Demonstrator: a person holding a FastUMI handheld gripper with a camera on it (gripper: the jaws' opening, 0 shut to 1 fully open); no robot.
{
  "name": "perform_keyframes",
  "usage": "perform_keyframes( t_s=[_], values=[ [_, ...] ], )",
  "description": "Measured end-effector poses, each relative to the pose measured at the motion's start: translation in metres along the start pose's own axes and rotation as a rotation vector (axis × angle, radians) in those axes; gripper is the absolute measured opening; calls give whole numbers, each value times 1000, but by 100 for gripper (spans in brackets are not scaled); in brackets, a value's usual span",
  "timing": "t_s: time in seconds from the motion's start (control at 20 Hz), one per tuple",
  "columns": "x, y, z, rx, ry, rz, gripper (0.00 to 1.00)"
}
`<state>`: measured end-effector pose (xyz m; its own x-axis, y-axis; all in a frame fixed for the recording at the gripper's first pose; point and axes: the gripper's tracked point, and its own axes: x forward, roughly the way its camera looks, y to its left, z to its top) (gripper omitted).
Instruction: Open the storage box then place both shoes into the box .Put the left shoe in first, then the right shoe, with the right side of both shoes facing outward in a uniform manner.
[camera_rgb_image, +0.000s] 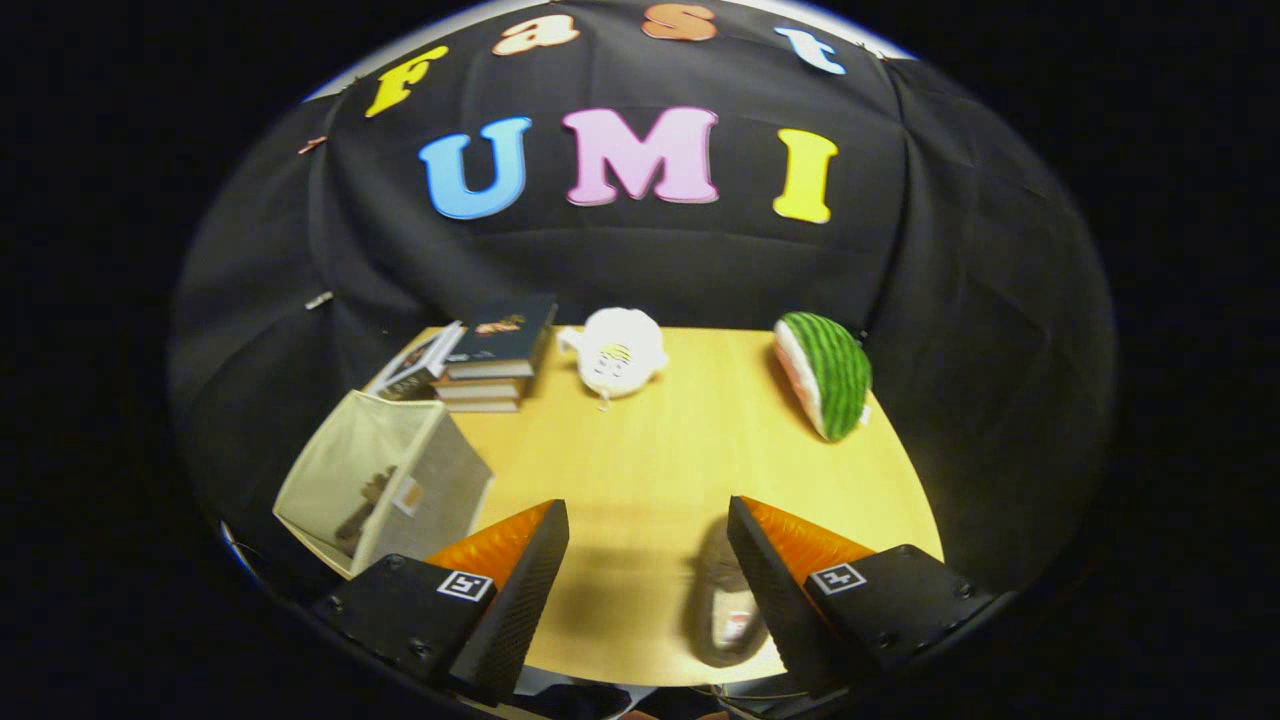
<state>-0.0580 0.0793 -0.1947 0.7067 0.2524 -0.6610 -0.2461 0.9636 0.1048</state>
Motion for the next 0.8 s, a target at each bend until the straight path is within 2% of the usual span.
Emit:
perform_keyframes(
  t_s=[0.15, 0.4, 0.6, 0.7, 0.8],
  values=[
    [10, -47, -45, -2, 95, -50, 99],
    [46, -77, -104, -39, 236, -61, 96],
    [75, -89, -146, -99, 324, -63, 83],
    [94, -91, -151, -108, 327, -71, 82],
    [110, -91, -150, -73, 315, -81, 73]
  ],
)
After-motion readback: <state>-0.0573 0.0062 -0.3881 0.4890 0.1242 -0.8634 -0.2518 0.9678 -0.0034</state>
